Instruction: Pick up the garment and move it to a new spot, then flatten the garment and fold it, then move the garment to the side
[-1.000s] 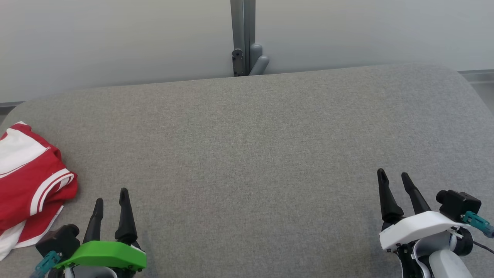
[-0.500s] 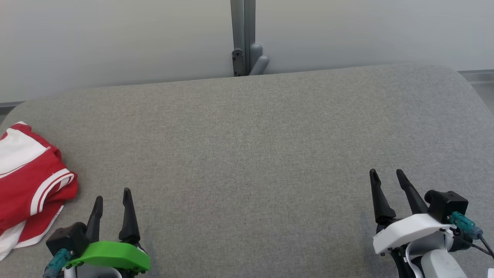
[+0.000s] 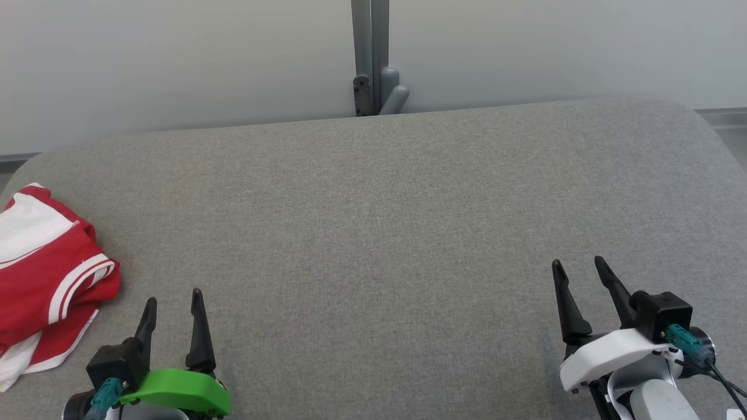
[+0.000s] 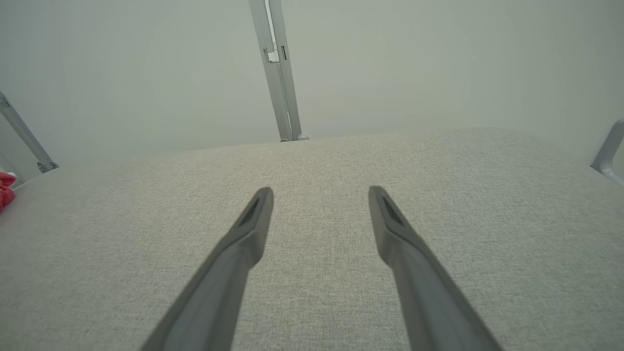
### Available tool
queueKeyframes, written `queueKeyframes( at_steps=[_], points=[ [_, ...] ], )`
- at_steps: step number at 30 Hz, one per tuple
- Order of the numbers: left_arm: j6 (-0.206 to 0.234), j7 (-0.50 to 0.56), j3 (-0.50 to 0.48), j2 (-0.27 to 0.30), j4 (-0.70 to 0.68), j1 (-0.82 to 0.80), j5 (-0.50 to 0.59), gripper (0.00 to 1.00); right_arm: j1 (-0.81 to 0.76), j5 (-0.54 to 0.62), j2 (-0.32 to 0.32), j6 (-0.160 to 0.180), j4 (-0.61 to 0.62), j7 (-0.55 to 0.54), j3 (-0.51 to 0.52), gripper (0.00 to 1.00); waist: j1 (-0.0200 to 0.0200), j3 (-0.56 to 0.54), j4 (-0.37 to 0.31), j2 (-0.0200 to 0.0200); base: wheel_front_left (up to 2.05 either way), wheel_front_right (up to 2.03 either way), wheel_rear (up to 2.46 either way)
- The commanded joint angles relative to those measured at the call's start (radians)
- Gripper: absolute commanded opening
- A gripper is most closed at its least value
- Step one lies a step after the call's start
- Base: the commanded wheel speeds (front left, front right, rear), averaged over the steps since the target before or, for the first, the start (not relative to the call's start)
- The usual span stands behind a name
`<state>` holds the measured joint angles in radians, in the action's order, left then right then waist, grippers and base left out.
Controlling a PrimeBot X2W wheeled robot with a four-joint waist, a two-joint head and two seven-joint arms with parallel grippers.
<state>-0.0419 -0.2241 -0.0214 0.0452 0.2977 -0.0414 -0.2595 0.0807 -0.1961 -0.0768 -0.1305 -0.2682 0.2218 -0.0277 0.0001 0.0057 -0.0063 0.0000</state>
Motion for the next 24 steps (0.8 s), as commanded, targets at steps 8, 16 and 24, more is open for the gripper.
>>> queueKeyframes(
  at_steps=[8, 16, 24],
  points=[
    [0.012, -0.023, 0.001, 0.008, 0.010, 0.007, 0.068, 1.00, -0.008, 0.083, -0.001, 0.000, -0.007, 0.023, 0.004, 1.00, -0.0001, 0.000, 0.001, 0.0000, 0.00, 0.00, 0.00],
    [0.018, -0.036, 0.001, 0.008, 0.009, 0.004, 0.110, 1.00, -0.011, 0.132, 0.002, 0.000, -0.009, 0.037, 0.006, 1.00, -0.0001, 0.003, 0.006, 0.0000, 0.00, 0.00, 0.00],
    [0.034, -0.042, -0.008, 0.008, 0.024, 0.012, 0.103, 1.00, -0.021, 0.133, 0.003, 0.000, 0.023, 0.045, -0.013, 1.00, -0.0001, 0.012, 0.074, 0.0000, 0.00, 0.00, 0.00]
  ],
)
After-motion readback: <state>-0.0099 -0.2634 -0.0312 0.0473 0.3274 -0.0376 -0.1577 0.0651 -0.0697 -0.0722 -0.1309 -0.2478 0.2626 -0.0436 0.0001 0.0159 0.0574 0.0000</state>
